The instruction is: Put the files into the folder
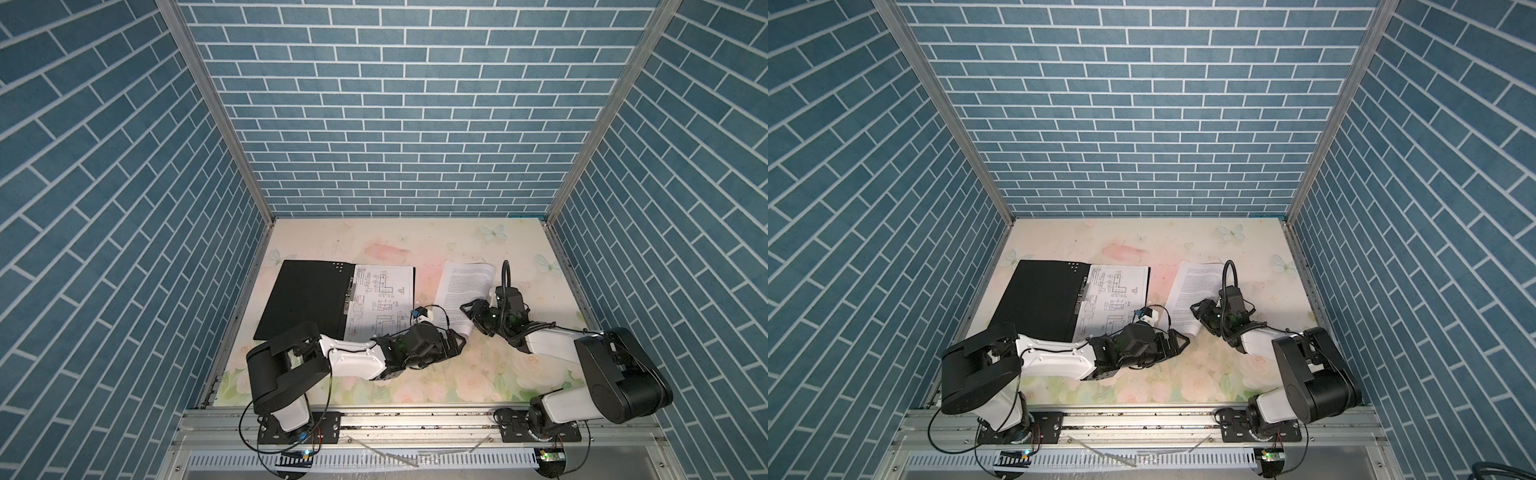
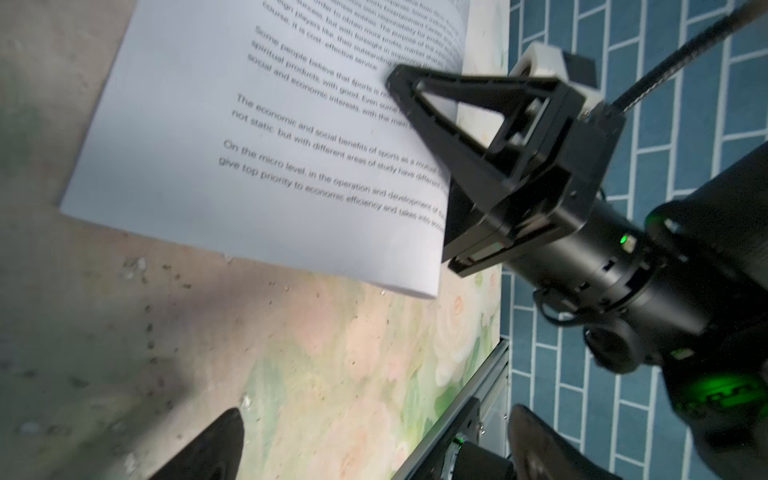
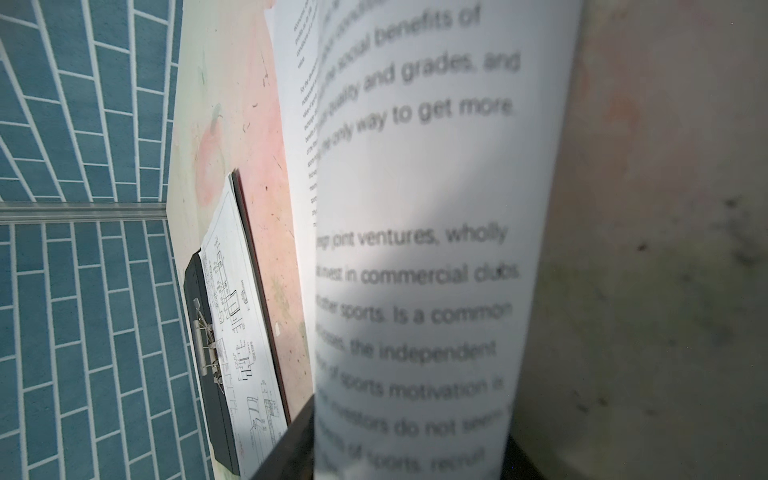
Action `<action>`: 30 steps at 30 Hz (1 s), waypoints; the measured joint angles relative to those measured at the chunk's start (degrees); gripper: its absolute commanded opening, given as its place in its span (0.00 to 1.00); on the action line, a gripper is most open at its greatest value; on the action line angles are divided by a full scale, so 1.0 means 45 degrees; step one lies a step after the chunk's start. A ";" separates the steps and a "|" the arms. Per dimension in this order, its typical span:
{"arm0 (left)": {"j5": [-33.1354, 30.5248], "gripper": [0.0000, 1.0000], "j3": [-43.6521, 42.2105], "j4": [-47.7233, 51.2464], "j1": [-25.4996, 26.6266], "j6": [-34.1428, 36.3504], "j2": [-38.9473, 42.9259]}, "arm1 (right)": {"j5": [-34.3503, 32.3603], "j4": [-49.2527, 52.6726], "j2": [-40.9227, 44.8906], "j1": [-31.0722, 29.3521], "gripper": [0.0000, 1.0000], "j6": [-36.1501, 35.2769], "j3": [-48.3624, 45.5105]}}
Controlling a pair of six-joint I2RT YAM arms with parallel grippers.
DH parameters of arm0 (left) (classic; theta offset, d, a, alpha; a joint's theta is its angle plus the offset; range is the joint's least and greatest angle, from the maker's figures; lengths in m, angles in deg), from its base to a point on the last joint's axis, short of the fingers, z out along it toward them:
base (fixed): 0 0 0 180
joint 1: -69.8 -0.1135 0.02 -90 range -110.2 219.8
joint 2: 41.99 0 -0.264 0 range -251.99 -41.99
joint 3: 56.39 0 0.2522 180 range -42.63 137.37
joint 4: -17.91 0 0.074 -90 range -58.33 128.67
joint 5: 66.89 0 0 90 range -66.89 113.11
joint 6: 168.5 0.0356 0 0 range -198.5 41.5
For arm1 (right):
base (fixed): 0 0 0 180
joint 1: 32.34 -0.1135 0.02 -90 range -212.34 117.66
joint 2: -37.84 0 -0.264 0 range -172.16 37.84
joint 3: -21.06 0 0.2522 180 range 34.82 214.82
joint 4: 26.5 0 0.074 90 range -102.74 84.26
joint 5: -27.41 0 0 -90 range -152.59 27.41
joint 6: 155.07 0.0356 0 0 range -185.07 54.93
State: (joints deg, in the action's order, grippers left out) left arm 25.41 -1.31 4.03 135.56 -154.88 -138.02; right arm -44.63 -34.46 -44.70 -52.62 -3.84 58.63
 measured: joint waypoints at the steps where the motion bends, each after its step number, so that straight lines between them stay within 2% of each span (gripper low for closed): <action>1: -0.0058 1.00 0.0000 -0.0262 0.0000 -0.0146 -0.0160 | -0.0044 -0.0044 0.0000 -0.0024 0.53 0.0039 -0.0024; 13: -0.0680 0.98 0.0039 -0.2735 0.0005 -0.1841 -0.2001 | -0.0559 -0.0520 0.0068 -0.0248 0.53 0.0476 -0.0287; 26: -0.1851 0.85 0.0350 -0.4532 0.0039 -0.3186 -0.3245 | -0.1010 -0.0675 0.0461 -0.0355 0.53 0.0777 -0.0690; 30: -0.2195 0.76 0.0447 -0.4716 0.0039 -0.3385 -0.3458 | -0.1044 -0.0675 0.0461 -0.0393 0.53 0.0777 -0.0690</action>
State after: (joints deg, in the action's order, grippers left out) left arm 15.54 0.71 -17.19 135.73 -170.11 -153.58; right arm -49.33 -37.49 -42.63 -54.39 -0.34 55.53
